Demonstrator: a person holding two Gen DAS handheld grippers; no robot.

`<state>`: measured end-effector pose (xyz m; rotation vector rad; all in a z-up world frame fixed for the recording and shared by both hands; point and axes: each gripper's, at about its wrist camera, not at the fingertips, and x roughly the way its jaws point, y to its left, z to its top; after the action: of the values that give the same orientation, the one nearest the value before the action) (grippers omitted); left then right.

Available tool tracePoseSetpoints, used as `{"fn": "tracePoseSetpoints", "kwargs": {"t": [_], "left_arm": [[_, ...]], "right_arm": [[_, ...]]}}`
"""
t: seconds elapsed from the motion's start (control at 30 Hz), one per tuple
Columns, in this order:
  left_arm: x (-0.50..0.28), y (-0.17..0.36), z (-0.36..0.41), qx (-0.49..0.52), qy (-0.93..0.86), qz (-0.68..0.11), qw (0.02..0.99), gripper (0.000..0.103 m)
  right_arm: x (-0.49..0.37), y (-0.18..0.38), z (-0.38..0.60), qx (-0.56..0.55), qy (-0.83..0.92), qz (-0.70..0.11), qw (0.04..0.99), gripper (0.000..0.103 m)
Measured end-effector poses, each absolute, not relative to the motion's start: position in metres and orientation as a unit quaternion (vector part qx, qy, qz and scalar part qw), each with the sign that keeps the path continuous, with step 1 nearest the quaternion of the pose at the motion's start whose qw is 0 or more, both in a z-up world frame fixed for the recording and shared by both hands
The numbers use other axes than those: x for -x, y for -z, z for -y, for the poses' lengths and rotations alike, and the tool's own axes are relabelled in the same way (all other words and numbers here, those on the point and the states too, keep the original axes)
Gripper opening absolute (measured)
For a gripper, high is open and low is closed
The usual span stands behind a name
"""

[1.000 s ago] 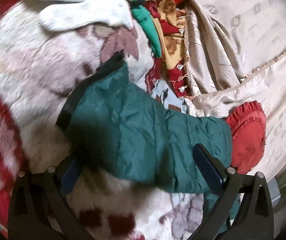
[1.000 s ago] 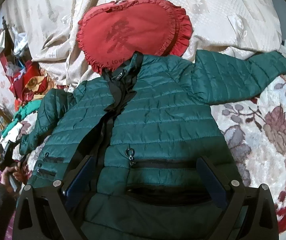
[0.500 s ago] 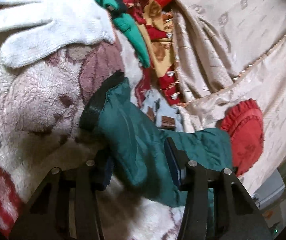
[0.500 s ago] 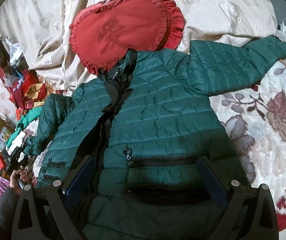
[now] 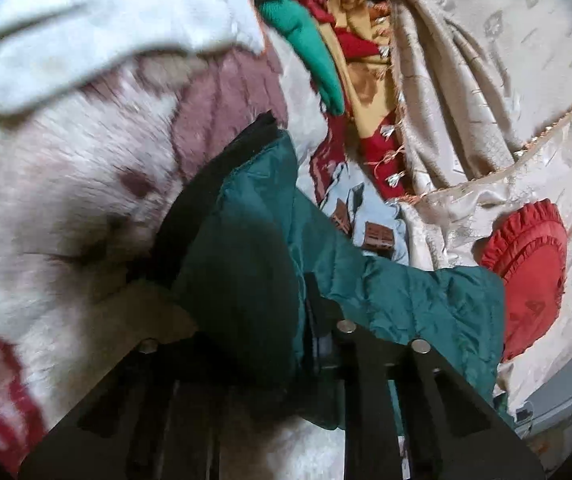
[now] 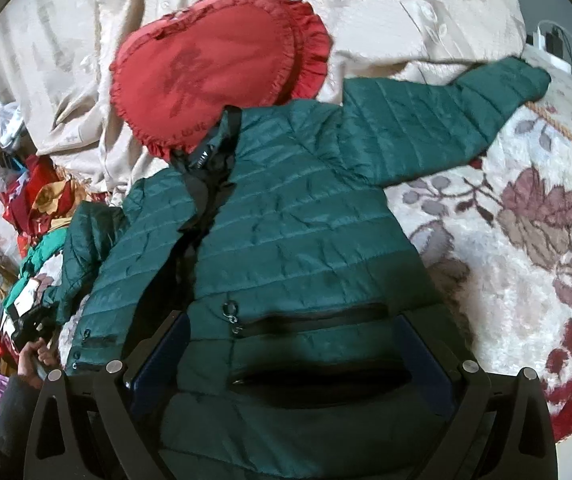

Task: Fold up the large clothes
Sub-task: 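Grasp the green jacket sleeve cuff with the left tool and lift it, then carry the sleeve across the jacket body with the left tool and release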

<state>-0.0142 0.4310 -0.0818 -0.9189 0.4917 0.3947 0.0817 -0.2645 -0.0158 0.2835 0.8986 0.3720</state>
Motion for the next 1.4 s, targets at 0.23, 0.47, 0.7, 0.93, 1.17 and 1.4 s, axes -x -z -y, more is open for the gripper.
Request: {"fn": "tracePoseSetpoints", "kwargs": {"t": [0.23, 0.47, 0.7, 0.93, 1.17, 1.4], "left_arm": [[0.066, 0.014, -0.44, 0.398, -0.259, -0.177, 0.862, 0.011], [0.07, -0.052, -0.417, 0.372, -0.237, -0.144, 0.886, 0.011], [0.0, -0.121, -0.303, 0.323, -0.063, -0.151, 0.932, 0.011], [-0.103, -0.141, -0.156, 0.293, 0.102, -0.18, 0.933, 0.011], [-0.194, -0.097, -0.029, 0.316, 0.219, -0.261, 0.886, 0.011], [-0.263, -0.024, 0.063, 0.282, 0.269, -0.366, 0.845, 0.012]], "right_arm": [[-0.081, 0.021, 0.254, -0.128, -0.208, -0.434, 0.867, 0.1], [-0.068, 0.02, 0.261, -0.167, -0.222, -0.411, 0.868, 0.1], [-0.067, 0.017, 0.277, -0.116, -0.056, -0.409, 0.903, 0.1], [-0.073, 0.019, 0.276, -0.1, -0.046, -0.422, 0.9, 0.1], [-0.073, 0.024, 0.271, -0.106, -0.09, -0.436, 0.889, 0.1], [-0.069, 0.028, 0.278, -0.125, -0.084, -0.429, 0.89, 0.1]]}}
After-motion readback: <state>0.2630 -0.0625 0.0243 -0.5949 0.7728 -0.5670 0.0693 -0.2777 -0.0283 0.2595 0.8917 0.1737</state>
